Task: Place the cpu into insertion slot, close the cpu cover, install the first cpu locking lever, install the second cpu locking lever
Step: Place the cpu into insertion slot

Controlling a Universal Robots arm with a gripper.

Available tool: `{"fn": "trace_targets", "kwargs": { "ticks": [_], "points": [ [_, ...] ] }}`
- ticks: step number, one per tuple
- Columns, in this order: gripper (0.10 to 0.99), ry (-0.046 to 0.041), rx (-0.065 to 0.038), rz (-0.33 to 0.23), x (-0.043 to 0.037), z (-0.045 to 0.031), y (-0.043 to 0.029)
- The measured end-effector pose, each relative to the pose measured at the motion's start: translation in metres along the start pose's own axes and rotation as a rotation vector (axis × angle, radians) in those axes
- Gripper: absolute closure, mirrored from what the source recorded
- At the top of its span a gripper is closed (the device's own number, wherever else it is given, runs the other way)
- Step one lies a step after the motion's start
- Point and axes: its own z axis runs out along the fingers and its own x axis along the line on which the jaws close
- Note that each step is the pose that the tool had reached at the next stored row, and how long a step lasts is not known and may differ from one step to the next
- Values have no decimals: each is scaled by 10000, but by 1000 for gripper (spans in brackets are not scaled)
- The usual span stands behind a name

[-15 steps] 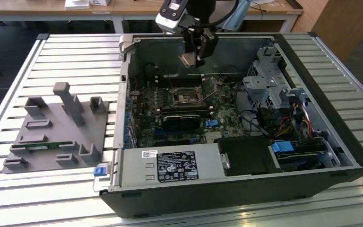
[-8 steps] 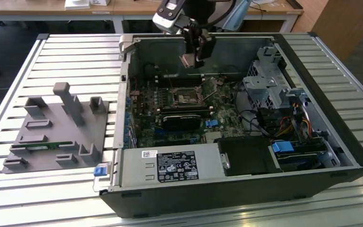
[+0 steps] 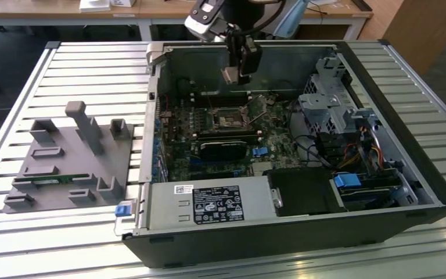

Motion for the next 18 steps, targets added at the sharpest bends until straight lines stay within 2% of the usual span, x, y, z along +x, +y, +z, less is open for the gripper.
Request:
{"fn": "trace_targets", "kwargs": {
  "ticks": [14,18],
  "points": [
    [545,-19,-3,164,8,107,-13],
    [545,-183,23,151,7,139,-16]
  ]
}}
